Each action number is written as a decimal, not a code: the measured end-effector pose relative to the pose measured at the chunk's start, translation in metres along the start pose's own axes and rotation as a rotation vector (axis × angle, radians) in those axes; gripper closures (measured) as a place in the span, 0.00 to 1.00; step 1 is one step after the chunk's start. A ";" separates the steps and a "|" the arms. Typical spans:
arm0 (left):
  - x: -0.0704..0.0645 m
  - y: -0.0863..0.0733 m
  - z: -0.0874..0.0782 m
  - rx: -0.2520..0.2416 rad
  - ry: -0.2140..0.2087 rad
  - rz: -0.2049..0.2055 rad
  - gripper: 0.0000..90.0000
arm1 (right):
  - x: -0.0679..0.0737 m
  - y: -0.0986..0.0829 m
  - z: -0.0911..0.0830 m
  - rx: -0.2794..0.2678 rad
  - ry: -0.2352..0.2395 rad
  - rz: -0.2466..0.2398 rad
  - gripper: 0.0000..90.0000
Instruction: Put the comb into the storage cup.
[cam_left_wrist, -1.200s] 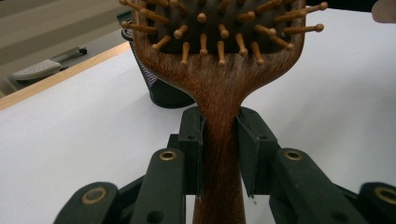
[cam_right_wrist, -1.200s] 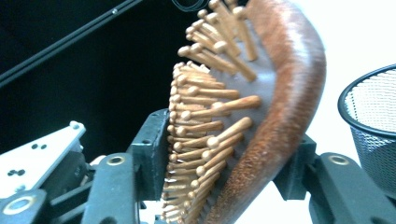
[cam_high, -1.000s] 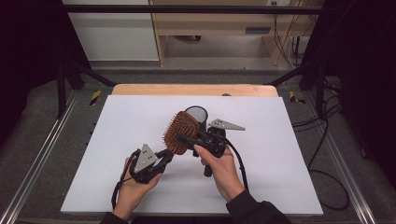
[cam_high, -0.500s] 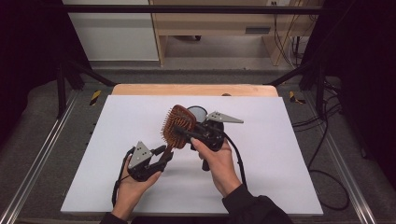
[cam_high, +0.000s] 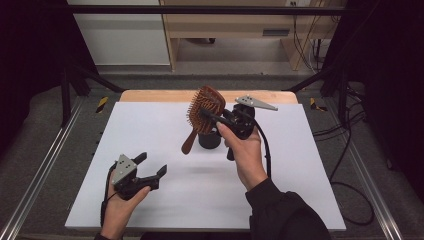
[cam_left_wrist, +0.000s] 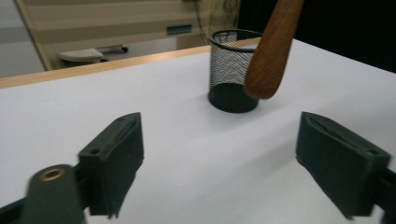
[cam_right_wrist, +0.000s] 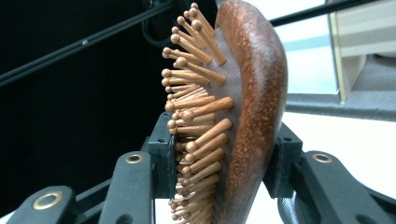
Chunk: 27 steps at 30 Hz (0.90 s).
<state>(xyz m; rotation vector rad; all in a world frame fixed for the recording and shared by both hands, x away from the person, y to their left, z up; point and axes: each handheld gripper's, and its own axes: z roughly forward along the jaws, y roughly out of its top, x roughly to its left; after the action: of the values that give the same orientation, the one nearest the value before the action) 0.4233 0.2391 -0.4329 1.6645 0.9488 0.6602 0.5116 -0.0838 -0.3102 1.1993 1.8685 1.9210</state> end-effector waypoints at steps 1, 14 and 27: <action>0.002 0.000 -0.001 -0.008 0.011 -0.006 0.11 | 0.000 0.003 0.000 -0.008 -0.002 0.000 0.61; 0.022 -0.002 -0.005 -0.043 0.081 -0.020 0.07 | -0.005 0.056 0.005 -0.038 -0.070 -0.083 0.60; 0.030 -0.004 -0.007 -0.052 0.115 -0.026 0.06 | -0.034 0.063 0.014 -0.014 -0.131 -0.077 0.60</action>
<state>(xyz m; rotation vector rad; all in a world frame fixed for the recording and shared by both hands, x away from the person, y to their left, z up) 0.4332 0.2687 -0.4354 1.5798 1.0251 0.7630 0.5674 -0.1066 -0.2689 1.1997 1.8047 1.7675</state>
